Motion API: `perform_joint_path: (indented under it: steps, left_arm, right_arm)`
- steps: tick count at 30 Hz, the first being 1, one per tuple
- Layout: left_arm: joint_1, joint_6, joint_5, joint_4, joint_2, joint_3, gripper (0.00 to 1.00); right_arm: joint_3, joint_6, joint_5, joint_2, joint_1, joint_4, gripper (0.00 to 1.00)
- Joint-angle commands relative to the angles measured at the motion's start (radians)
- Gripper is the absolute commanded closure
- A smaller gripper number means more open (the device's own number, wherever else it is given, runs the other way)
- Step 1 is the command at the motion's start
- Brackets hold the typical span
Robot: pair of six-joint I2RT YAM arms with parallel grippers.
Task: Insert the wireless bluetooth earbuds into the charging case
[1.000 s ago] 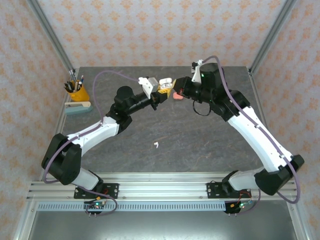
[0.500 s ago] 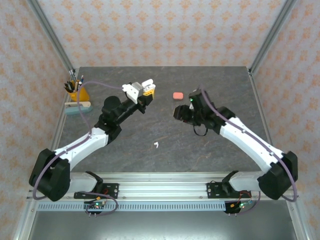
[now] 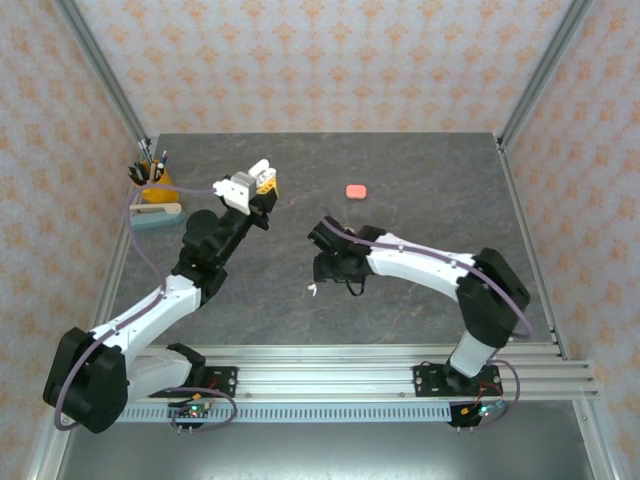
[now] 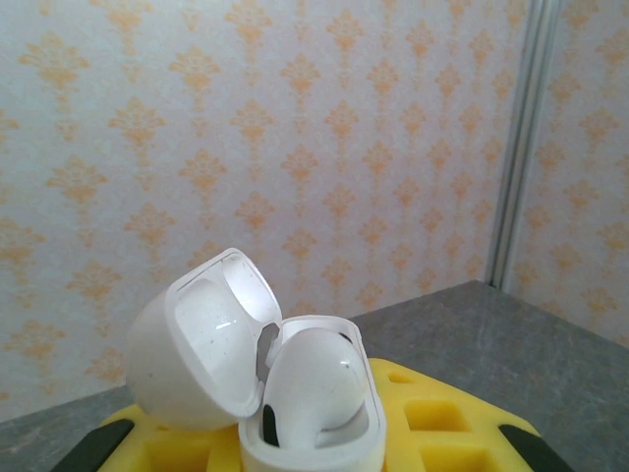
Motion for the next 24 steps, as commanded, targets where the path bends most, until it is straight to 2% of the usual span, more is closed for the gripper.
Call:
perform_joint_path:
  steps: [1,12,24]
  left_arm:
    - [0.018,-0.011,-0.067,0.067,-0.036,-0.019,1.0]
    - [0.061,-0.039,-0.092,0.092,-0.052,-0.047,1.0]
    - [0.071,-0.042,-0.091,0.103,-0.049,-0.061,1.0]
  right_arm:
    - [0.066,0.018,0.064,0.062,0.031,-0.066,0.32]
    - [0.261,-0.026,0.074,0.269,0.099,-0.152,0.35]
    - [0.291,-0.052,0.045,0.341,0.099,-0.169,0.41]
